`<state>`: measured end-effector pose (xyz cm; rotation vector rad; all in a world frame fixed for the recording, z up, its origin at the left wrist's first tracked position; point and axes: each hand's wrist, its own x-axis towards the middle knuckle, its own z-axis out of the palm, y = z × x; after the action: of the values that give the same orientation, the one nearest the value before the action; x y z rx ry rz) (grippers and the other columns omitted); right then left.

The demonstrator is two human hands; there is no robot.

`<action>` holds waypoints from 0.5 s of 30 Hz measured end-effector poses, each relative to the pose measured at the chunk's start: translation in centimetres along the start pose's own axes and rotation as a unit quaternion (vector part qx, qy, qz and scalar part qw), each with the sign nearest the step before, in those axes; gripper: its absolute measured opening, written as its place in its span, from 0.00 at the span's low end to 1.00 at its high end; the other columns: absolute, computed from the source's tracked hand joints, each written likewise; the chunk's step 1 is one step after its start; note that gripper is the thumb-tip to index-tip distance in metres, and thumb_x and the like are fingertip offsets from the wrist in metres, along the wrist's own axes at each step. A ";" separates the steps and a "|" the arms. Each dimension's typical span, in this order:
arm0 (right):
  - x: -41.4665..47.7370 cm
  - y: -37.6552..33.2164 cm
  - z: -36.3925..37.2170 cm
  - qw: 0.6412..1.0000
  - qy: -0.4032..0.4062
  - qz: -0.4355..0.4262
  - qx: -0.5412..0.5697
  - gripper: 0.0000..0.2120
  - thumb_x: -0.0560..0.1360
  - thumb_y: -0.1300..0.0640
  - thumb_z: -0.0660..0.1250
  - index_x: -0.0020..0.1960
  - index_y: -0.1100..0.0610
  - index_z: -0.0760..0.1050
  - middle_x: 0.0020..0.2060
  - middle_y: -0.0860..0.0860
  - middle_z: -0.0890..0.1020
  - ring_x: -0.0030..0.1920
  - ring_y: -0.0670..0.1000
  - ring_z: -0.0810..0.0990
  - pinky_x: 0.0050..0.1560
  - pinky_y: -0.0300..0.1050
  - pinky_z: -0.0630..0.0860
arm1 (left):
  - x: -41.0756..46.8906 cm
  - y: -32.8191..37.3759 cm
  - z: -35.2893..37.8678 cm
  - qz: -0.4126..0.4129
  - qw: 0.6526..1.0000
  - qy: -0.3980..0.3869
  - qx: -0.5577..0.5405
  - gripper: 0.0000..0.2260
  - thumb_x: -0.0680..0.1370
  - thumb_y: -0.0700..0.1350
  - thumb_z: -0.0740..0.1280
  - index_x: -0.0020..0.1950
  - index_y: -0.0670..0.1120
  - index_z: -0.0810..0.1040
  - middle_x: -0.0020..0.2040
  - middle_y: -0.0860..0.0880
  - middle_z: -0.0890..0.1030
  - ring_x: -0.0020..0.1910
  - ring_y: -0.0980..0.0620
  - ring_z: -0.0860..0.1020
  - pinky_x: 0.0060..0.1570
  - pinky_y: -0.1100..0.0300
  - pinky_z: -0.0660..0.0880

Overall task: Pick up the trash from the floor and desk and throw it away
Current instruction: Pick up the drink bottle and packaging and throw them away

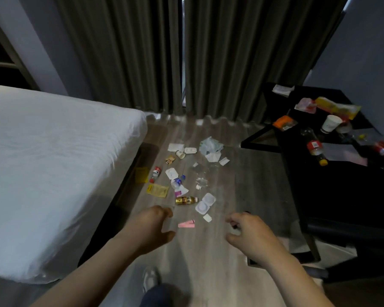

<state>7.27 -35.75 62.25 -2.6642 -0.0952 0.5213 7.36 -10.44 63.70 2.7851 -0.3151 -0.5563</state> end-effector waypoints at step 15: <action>19.6 -3.6 -0.5 0.994 -0.017 0.105 0.022 0.18 0.73 0.51 0.68 0.63 0.50 0.74 0.58 0.47 0.80 0.57 0.47 0.77 0.54 0.39 0.73 | 22.9 -10.4 -7.2 0.063 0.993 -0.096 0.036 0.23 0.74 0.56 0.67 0.69 0.54 0.69 0.60 0.51 0.77 0.57 0.53 0.76 0.57 0.58 0.75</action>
<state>25.67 -29.83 57.42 -2.6376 0.1867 0.6265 32.59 -5.13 59.02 2.7595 -0.5582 -0.7967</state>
